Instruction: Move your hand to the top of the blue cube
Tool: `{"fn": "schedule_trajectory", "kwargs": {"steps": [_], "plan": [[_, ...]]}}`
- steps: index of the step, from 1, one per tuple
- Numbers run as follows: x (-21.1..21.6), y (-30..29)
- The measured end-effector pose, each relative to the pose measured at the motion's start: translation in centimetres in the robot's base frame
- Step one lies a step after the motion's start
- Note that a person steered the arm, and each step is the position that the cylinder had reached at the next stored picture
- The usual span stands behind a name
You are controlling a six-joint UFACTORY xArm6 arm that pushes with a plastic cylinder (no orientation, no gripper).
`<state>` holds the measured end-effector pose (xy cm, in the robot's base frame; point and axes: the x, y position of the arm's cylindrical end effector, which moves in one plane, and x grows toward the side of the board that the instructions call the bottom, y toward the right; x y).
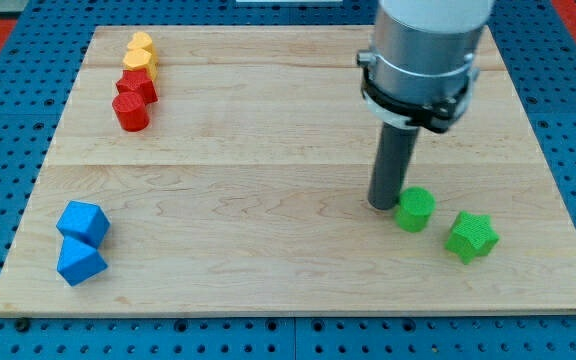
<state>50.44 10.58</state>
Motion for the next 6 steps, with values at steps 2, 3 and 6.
{"fn": "schedule_trajectory", "kwargs": {"steps": [2,3,6], "plan": [[1.2,3.1],[1.2,3.1],[-1.0,-1.6]]}}
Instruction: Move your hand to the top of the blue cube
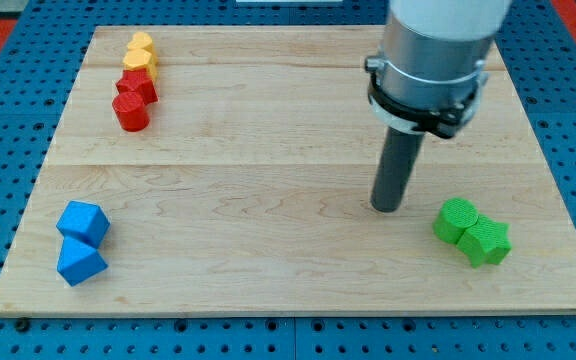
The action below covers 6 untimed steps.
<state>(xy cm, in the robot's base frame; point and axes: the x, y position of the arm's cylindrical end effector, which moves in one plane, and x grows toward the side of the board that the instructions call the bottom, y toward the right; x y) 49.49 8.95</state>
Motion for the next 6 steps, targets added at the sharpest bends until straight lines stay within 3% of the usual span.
{"fn": "schedule_trajectory", "kwargs": {"steps": [6], "plan": [[-2.5,-30.9]]}}
